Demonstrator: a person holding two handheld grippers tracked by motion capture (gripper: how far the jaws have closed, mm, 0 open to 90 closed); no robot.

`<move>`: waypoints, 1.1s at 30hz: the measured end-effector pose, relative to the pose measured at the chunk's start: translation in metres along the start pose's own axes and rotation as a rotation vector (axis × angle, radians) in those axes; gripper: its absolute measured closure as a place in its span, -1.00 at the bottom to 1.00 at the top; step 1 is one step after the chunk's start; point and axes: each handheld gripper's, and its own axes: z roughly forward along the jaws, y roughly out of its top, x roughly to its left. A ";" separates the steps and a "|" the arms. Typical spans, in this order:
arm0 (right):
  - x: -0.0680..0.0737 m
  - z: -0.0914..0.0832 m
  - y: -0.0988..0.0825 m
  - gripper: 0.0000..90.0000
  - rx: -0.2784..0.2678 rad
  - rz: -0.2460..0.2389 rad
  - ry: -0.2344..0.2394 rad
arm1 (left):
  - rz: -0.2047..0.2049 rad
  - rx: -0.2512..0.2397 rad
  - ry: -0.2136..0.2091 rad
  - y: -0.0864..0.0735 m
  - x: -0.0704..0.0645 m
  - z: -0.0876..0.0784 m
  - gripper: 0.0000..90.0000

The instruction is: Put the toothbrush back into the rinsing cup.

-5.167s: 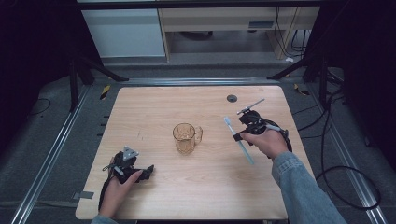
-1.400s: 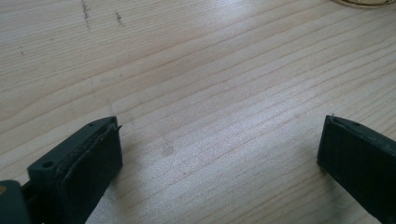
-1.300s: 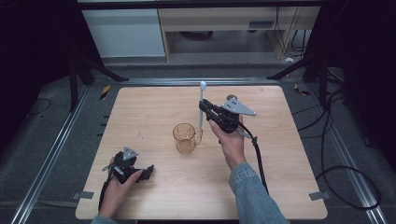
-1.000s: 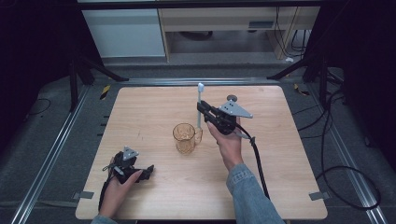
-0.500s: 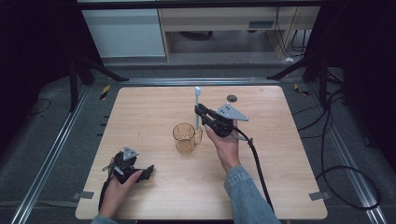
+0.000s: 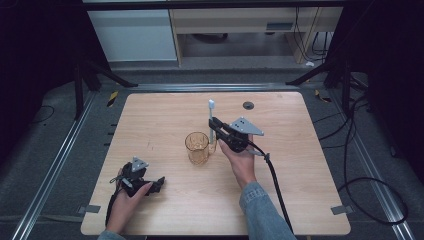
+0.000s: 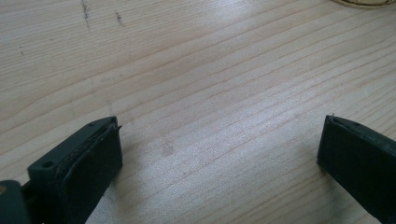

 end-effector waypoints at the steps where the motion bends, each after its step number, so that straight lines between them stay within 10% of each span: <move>1: 0.000 0.000 -0.002 0.76 0.000 0.002 0.000 | 0.000 0.000 0.000 0.000 0.000 0.000 -1.00; 33: 0.003 0.005 -0.032 0.76 0.021 -0.020 0.001 | 0.000 0.001 0.002 0.000 -0.001 0.000 -1.00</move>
